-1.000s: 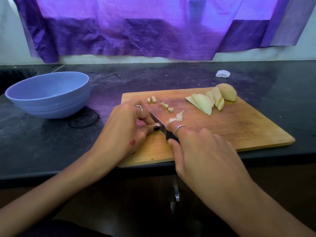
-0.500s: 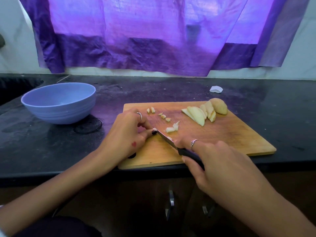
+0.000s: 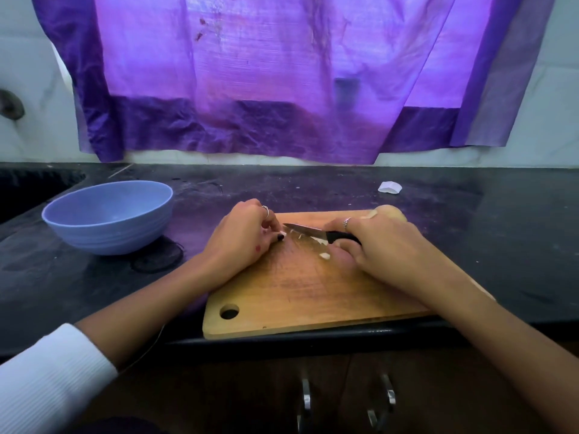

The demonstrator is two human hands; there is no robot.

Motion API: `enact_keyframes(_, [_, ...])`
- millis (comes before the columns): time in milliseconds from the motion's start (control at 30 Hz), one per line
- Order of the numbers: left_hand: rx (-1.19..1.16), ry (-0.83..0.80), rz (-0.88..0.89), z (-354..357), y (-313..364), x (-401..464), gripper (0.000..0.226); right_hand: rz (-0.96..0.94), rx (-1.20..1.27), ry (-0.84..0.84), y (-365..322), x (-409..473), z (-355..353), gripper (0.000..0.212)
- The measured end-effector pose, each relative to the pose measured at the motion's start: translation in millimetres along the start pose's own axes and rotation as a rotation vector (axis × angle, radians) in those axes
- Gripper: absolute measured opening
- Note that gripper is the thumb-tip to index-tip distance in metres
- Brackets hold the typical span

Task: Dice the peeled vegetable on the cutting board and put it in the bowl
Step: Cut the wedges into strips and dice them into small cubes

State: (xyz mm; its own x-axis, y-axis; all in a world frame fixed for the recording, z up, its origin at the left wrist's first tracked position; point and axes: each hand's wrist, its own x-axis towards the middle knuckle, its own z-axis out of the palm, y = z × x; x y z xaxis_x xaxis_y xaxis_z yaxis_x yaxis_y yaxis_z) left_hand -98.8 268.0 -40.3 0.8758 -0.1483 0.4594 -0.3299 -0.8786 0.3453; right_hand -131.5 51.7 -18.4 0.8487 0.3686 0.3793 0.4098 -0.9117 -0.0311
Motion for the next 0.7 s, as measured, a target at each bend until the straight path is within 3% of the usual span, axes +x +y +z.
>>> enact_keyframes(133, [-0.003,0.000,0.026,0,-5,5,0.014,0.017,0.106,0.060,19,0,1,0.034])
enact_keyframes(267, [-0.013,0.041,0.031,-6,-16,5,0.017,-0.051,0.321,-0.109,47,-37,-20,0.033])
enact_keyframes(400, [-0.010,0.060,0.033,-9,-19,8,0.019,-0.065,0.345,-0.245,55,-54,-27,0.030])
enact_keyframes(567, [-0.037,0.020,0.103,-15,8,9,0.022,0.025,0.221,-0.122,46,-32,-11,0.028])
enact_keyframes(700, [-0.032,-0.087,0.193,-36,26,2,0.023,0.111,0.429,-0.012,64,-41,-21,0.032])
